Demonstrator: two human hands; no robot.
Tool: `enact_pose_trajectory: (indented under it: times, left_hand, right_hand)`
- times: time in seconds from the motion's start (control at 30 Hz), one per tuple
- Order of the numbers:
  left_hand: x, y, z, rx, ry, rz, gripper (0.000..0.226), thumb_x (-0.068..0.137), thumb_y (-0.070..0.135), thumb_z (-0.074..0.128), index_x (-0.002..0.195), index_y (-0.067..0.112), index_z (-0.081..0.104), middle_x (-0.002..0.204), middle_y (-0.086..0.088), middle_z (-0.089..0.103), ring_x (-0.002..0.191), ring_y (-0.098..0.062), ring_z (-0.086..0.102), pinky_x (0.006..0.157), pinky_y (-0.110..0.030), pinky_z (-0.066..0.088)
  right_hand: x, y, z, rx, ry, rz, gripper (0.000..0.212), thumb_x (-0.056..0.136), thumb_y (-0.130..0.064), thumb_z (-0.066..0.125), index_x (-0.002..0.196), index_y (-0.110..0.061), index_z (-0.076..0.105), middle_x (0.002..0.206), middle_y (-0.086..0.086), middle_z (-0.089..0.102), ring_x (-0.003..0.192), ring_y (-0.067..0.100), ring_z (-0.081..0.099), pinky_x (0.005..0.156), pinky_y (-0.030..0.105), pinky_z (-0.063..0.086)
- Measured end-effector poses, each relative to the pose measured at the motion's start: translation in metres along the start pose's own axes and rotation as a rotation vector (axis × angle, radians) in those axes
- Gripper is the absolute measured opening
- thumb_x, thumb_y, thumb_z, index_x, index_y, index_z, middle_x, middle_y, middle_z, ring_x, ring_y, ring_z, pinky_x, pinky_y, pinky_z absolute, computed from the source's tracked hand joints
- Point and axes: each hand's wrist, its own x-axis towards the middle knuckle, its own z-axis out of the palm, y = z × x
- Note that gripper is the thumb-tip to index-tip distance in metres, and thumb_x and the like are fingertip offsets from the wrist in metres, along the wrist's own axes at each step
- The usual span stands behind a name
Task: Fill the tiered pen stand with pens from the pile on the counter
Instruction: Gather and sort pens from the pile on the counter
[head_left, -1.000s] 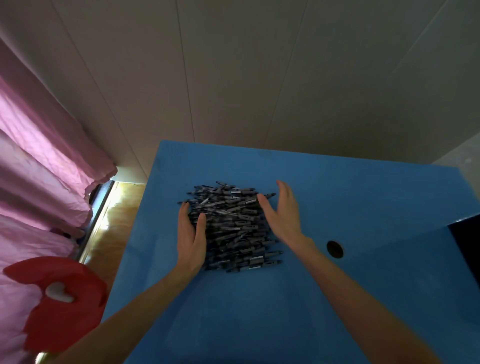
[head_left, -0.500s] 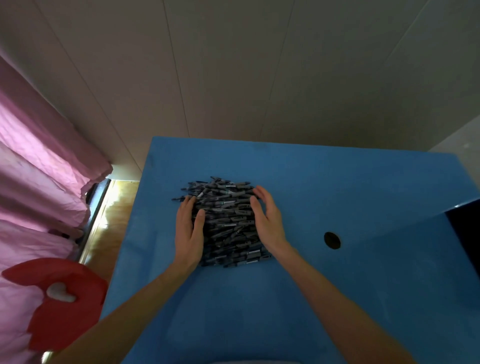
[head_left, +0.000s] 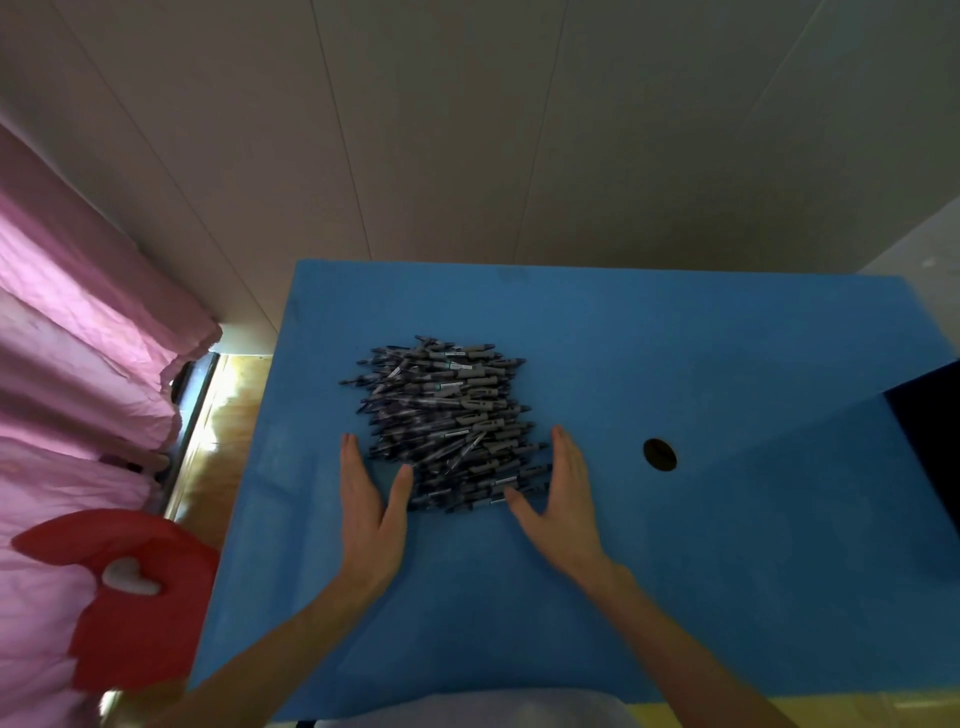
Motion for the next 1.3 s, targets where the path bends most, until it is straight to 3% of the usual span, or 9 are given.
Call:
enact_pose_trajectory:
  times: [0.17,0.4,0.53,0.67,0.77,0.9,1.13,1.3]
  left_hand:
    - [-0.005,0.017,0.025,-0.1,0.002,0.046,0.101,0.089,0.079,0.042,0.161,0.033,-0.01,0.167,0.022,-0.01,0.153,0.003,-0.005,0.129,-0.045,0.007]
    - [-0.008,0.022,0.029,-0.09,0.023,0.065,0.093,0.091,0.072,0.042,0.16,0.034,-0.009,0.167,0.019,-0.014,0.153,0.003,-0.009,0.129,-0.046,0.004]
    - [-0.008,0.017,0.018,-0.017,0.011,0.07,0.095,0.089,0.074,0.046,0.16,0.037,-0.005,0.166,0.024,-0.015,0.152,0.005,-0.009,0.128,-0.049,0.011]
    - [-0.01,0.007,0.0,0.234,-0.041,0.235,0.112,0.081,0.077,0.058,0.162,0.029,-0.003,0.169,0.01,-0.011,0.155,-0.004,-0.006,0.126,-0.042,0.014]
    - [-0.017,-0.003,0.0,0.449,-0.089,0.316,0.123,0.077,0.079,0.062,0.162,0.024,-0.008,0.17,0.002,-0.009,0.157,-0.013,-0.004,0.125,-0.041,0.014]
    - [-0.008,-0.006,0.002,0.525,-0.07,0.282,0.122,0.079,0.078,0.059,0.162,0.021,-0.011,0.17,-0.004,-0.008,0.157,-0.02,-0.002,0.126,-0.049,0.017]
    - [0.002,-0.003,-0.007,0.584,-0.115,0.366,0.131,0.072,0.074,0.074,0.162,0.024,-0.007,0.17,-0.001,-0.007,0.157,-0.025,0.006,0.125,-0.046,0.017]
    - [-0.003,-0.011,-0.005,0.588,-0.101,0.355,0.132,0.07,0.072,0.076,0.162,0.023,-0.005,0.17,0.001,-0.008,0.157,-0.025,0.007,0.124,-0.049,0.021]
  right_hand:
    - [-0.014,-0.026,0.023,0.098,-0.013,-0.021,0.112,0.09,-0.04,0.072,0.16,-0.019,-0.013,0.167,-0.011,-0.02,0.154,0.004,-0.012,0.125,0.028,0.004]
    - [-0.018,-0.041,0.031,0.243,0.03,0.007,0.109,0.09,-0.023,0.074,0.161,-0.017,-0.009,0.167,-0.01,-0.021,0.154,0.005,-0.011,0.127,0.033,0.009]
    - [-0.018,-0.029,0.023,0.109,0.011,-0.064,0.111,0.088,-0.036,0.074,0.162,-0.015,-0.007,0.167,-0.008,-0.02,0.156,0.01,-0.01,0.128,0.042,0.014]
    - [-0.013,-0.013,0.004,-0.236,-0.128,-0.265,0.119,0.085,-0.063,0.063,0.159,-0.017,-0.018,0.166,-0.003,-0.026,0.155,0.016,-0.018,0.128,0.043,0.004]
    - [-0.006,-0.008,0.0,-0.36,-0.152,-0.288,0.122,0.084,-0.075,0.054,0.158,-0.014,-0.022,0.166,0.001,-0.028,0.154,0.018,-0.021,0.128,0.046,0.002]
    - [0.012,-0.014,0.001,-0.353,-0.13,-0.272,0.124,0.082,-0.075,0.056,0.158,-0.014,-0.02,0.167,0.004,-0.023,0.155,0.02,-0.019,0.128,0.045,0.001]
    - [0.015,-0.013,-0.004,-0.331,-0.12,-0.222,0.131,0.077,-0.084,0.057,0.158,-0.016,-0.02,0.168,0.001,-0.02,0.155,0.015,-0.017,0.128,0.045,0.001]
    - [0.008,-0.009,-0.008,-0.358,-0.109,-0.322,0.13,0.076,-0.078,0.065,0.16,-0.02,-0.016,0.168,-0.001,-0.02,0.156,0.019,-0.013,0.127,0.047,0.005]
